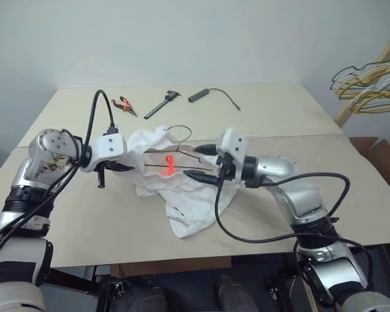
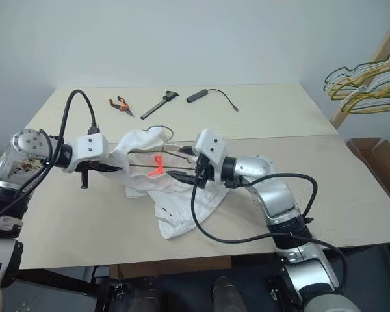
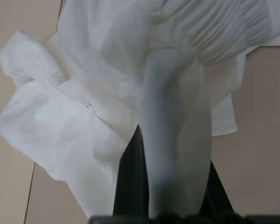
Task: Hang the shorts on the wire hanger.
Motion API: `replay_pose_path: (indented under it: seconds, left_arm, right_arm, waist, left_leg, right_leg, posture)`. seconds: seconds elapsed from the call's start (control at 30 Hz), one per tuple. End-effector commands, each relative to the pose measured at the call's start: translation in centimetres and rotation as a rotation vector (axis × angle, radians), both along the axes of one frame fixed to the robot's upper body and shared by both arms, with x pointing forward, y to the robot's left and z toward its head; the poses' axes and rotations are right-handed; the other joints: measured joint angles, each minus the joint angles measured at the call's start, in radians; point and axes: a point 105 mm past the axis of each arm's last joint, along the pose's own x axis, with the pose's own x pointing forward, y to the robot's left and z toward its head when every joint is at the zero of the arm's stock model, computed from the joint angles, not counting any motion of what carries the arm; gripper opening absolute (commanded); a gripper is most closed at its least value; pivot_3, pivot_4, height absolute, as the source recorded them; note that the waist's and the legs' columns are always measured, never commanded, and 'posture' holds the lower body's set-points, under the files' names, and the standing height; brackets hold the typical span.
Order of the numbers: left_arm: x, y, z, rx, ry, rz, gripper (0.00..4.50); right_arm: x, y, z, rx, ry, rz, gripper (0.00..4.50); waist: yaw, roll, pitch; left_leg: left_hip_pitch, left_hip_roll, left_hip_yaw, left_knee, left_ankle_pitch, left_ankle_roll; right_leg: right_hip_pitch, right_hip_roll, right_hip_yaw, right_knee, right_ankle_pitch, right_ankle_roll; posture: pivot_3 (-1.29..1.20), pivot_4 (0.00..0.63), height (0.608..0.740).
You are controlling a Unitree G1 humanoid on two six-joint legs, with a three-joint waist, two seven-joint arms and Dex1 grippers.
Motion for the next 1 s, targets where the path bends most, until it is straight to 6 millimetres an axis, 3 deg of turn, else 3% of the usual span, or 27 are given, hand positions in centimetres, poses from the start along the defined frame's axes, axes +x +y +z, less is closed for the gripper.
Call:
replay_pose_path:
  seconds: [0.03, 0.3, 0.73, 1.0]
  left_arm:
    - [0.2, 0.0, 1.7, -0.022, -0.056, -0.007, 0.0]
    - [0.0, -0.3, 1.8, -0.024, -0.052, -0.021, 0.0]
    - [-0.4, 0.1, 1.8, -0.025, -0.054, -0.022, 0.0]
    - [-0.6, -0.2, 1.8, -0.035, -0.054, -0.046, 0.0]
  right_arm:
    - [0.5, 1.1, 2.5, 0.054, -0.078, 0.015, 4.47]
    - [-0.4, 4.4, 3.4, 0.074, -0.094, 0.143, 4.47]
    - [0.5, 4.6, 2.6, 0.063, -0.059, 0.151, 0.09]
    - [1.1, 4.5, 2.8, 0.049, -0.075, 0.16, 0.04]
  waist:
    - [-0.002, 0.0, 0.0]
    - [-0.003, 0.0, 0.0]
    - [-0.002, 0.0, -0.001]
    - [-0.002, 0.0, -0.001]
  left_leg:
    - [0.0, 0.0, 0.0, 0.0, 0.0, 0.0]
    - [-0.002, 0.0, 0.0, 0.0, 0.0, 0.0]
    - [-0.001, 0.0, -0.001, 0.0, 0.0, 0.0]
    - [-0.001, 0.0, -0.001, 0.0, 0.0, 0.0]
  right_leg:
    - [0.0, 0.0, 0.0, 0.0, 0.0, 0.0]
    - [-0.001, 0.0, 0.0, 0.0, 0.0, 0.0]
    - [-0.001, 0.0, 0.0, 0.001, 0.0, 0.0]
    - [-0.001, 0.0, 0.0, 0.001, 0.0, 0.0]
  posture:
    - [0.0, 0.027, 0.74]
    - [0.01, 0.024, 0.74]
    - [0.03, 0.016, 0.74]
    - [0.03, 0.014, 0.74]
